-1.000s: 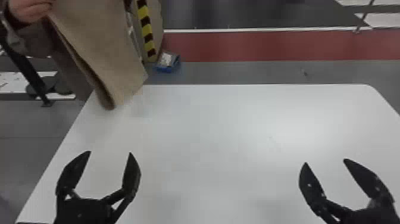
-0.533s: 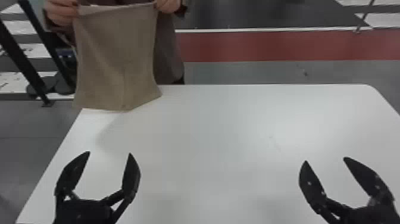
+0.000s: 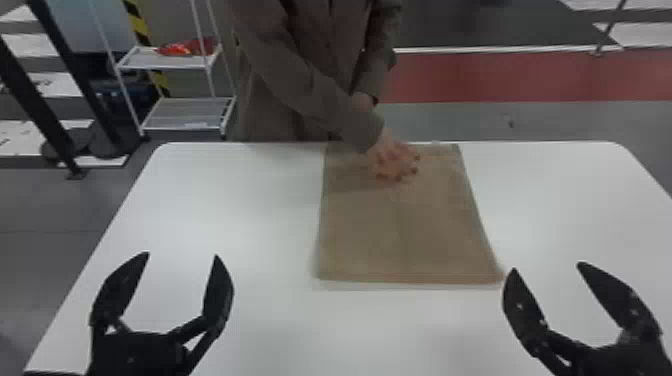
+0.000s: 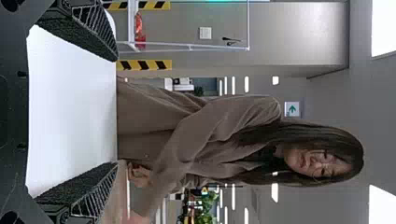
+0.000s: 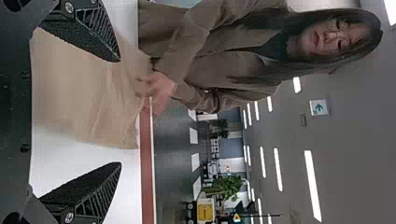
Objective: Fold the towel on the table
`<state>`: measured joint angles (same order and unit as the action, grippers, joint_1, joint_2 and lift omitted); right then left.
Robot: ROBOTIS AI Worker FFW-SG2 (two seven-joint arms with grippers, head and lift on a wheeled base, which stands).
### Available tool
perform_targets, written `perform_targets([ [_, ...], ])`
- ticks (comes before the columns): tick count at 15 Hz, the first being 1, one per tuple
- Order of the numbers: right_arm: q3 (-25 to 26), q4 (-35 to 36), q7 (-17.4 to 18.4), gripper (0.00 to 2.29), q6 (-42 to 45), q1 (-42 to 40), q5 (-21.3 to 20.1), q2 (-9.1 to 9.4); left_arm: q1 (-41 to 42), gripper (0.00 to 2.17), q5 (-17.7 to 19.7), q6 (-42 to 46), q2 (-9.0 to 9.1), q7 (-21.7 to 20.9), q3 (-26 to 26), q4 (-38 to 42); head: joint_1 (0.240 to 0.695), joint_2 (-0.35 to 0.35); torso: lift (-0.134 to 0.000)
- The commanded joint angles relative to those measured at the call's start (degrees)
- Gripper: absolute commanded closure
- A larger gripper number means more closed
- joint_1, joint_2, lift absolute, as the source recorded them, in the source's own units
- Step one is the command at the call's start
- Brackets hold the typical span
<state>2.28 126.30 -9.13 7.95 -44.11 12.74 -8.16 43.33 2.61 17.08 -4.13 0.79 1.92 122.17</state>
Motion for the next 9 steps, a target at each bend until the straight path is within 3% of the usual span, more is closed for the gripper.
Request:
perform_targets([
  [1,0.1,0.0,0.08,0.09,0.0,0.07,0.0,-0.01,-0.09,0.08,-0.06,-0.17,0.0,0.0,-0.08,0.0,0.695,0.048,-0.123],
  [9,0.01,-0.88,0.08,0.09,-0.18,0.87,0.0,0.16,-0.09,0.08,-0.06,-0.17,0.0,0.0,0.01,-0.44,0.695,0.045,-0.123],
])
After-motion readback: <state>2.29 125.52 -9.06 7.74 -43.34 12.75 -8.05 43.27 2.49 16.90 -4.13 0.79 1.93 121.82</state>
